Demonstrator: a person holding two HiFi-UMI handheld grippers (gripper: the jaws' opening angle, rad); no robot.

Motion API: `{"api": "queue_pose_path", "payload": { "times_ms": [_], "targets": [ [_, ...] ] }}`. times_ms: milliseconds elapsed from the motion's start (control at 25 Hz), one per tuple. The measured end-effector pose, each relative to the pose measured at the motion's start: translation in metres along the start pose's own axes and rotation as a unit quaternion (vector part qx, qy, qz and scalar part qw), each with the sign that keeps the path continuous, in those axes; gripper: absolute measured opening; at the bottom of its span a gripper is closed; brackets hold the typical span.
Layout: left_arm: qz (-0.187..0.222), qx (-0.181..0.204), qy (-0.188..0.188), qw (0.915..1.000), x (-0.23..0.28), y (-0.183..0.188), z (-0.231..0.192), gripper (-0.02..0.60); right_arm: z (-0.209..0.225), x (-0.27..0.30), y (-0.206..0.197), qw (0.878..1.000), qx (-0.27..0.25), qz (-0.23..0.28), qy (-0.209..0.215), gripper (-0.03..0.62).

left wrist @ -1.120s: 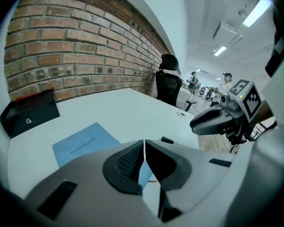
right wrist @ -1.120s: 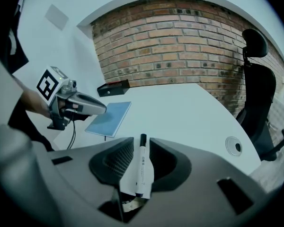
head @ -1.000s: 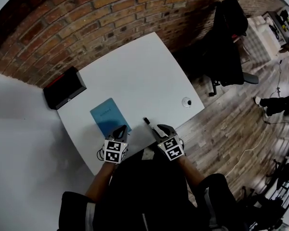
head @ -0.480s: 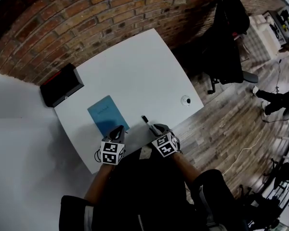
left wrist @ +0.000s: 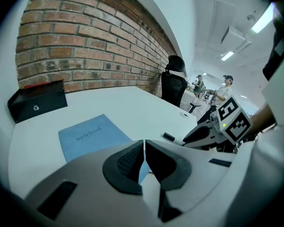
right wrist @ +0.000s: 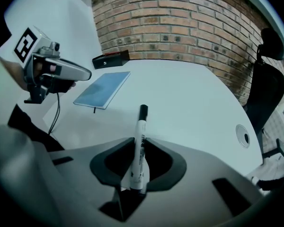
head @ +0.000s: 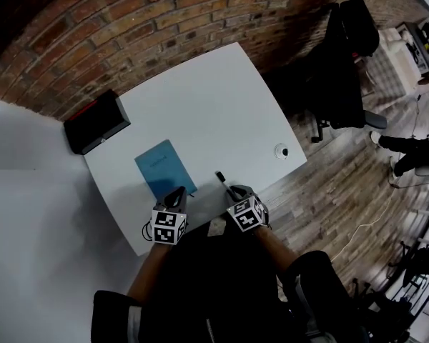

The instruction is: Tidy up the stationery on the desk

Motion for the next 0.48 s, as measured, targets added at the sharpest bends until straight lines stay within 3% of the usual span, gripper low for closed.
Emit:
{"api": "queue_pose_path", "payload": {
  "times_ms": [480],
  "targets": [
    [0.003,-0.011,0.001,0.9999,-0.0034,-0.0062,-0.0026,0.023,-0.0015,0.0006,0.0006,1.000,0.009,-0.011,0.002,0.080]
  ]
}}
Point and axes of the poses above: the fingertips, and each gripper's own axes: x forward along the fingers, z to its right, y out of its top, the point moved 4 cm from there along -x, backward along the fingers, and after that the axes turned 14 degrees about -x, right-handed, at the moved point
